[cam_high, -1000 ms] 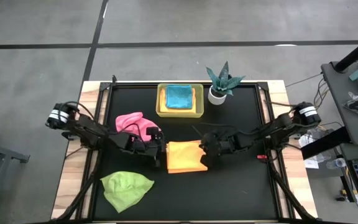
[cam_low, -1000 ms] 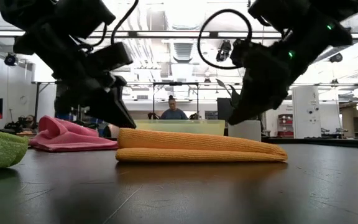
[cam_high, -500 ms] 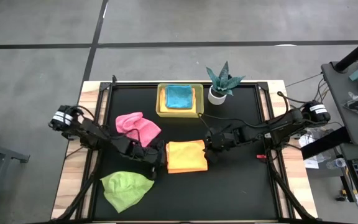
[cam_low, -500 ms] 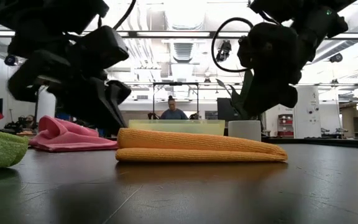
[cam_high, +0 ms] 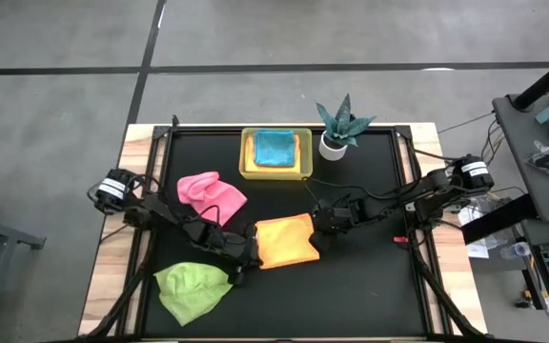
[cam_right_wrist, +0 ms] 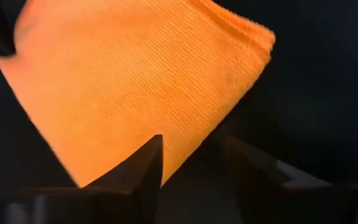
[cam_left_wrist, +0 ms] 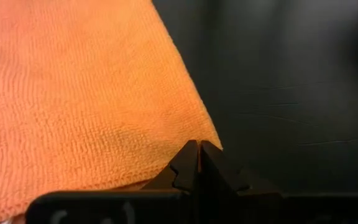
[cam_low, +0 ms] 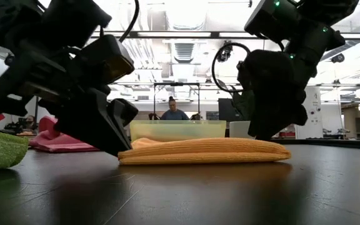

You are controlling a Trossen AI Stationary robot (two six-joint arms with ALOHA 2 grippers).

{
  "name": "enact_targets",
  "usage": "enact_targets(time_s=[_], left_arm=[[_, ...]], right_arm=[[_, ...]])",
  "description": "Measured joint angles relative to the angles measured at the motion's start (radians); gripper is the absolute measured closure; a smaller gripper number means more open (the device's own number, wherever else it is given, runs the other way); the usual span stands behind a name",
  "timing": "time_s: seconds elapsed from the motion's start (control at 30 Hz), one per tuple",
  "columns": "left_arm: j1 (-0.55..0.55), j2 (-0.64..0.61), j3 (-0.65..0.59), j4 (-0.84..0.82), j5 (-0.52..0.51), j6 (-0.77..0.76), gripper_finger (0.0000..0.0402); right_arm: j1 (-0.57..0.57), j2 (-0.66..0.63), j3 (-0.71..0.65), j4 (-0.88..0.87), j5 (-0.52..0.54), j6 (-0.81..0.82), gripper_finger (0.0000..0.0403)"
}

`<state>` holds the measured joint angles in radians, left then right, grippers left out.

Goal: Fold microfiber towels
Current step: Fold the orange microfiber cloth, then put the orange microfiber cloth into the yellow bin

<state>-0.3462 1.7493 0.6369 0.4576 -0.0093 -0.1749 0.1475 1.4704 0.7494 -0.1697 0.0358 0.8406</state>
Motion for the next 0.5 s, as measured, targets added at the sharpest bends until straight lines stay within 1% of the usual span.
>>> enact_targets(time_s=[0.13, 0.33, 0.5], left_arm=[[0.002, -0.026, -0.004, -0.016, 0.004, 0.013, 0.0395], [0.007, -0.038, -0.004, -0.049, 0.005, 0.024, 0.0395], [0.008, -0.037, -0.006, -0.048, 0.006, 0.024, 0.0395]], right_arm=[[0.000, -0.005, 0.000, -0.005, -0.026, 0.079, 0.0216], [-0.004, 0.010, -0.009, 0.002, -0.027, 0.115, 0.0168], [-0.004, 0.070, -0.022, 0.116, -0.037, 0.131, 0.0134]])
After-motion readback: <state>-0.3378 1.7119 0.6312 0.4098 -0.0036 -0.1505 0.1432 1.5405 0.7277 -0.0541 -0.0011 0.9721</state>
